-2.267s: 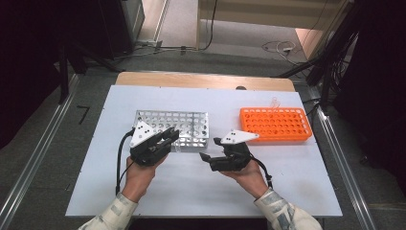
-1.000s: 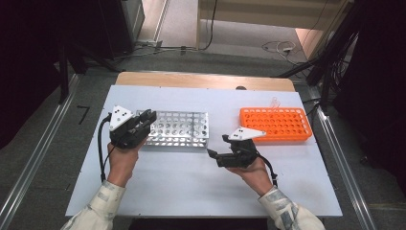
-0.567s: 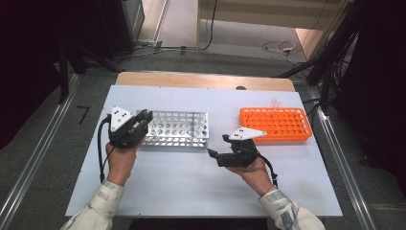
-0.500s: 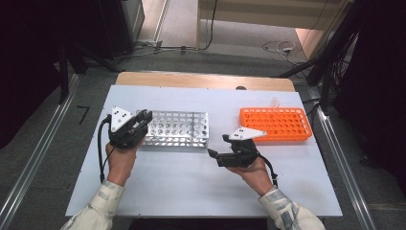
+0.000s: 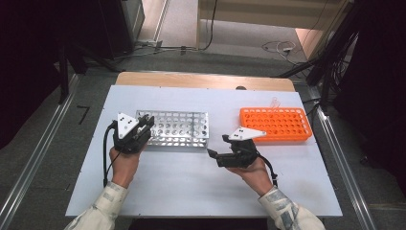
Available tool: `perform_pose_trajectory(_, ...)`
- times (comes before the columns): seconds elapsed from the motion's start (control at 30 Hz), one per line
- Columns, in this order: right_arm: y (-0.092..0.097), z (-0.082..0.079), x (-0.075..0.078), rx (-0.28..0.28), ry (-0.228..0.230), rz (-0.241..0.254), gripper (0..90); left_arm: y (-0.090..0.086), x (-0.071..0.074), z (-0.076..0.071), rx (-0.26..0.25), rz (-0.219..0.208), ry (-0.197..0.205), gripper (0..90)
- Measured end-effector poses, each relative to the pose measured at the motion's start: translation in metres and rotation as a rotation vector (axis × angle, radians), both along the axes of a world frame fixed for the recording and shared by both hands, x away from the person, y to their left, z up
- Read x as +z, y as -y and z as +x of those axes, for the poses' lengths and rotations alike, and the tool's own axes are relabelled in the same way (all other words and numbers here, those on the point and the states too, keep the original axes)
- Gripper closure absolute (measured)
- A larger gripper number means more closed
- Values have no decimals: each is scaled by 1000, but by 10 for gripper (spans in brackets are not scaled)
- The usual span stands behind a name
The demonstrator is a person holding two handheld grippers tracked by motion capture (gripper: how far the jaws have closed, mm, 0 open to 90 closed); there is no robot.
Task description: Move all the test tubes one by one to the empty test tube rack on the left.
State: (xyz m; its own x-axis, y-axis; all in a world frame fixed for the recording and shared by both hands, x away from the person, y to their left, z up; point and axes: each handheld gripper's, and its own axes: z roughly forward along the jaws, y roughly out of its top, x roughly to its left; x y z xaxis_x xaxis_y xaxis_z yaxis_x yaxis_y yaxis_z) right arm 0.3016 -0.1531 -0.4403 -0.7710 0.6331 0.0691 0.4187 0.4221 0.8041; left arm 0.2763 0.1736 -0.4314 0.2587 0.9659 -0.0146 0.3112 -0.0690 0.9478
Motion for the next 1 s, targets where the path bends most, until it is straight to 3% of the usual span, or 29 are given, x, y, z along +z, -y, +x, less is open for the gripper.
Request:
perform_pose_trajectory(0.6,-1,0,-1,1,-2,-4,218,3,-11,0,-8,13,-41,721)
perform_pose_trajectory(1.0,4,2,0,-21,4,2,221,2,-5,-5,-25,-35,-27,661)
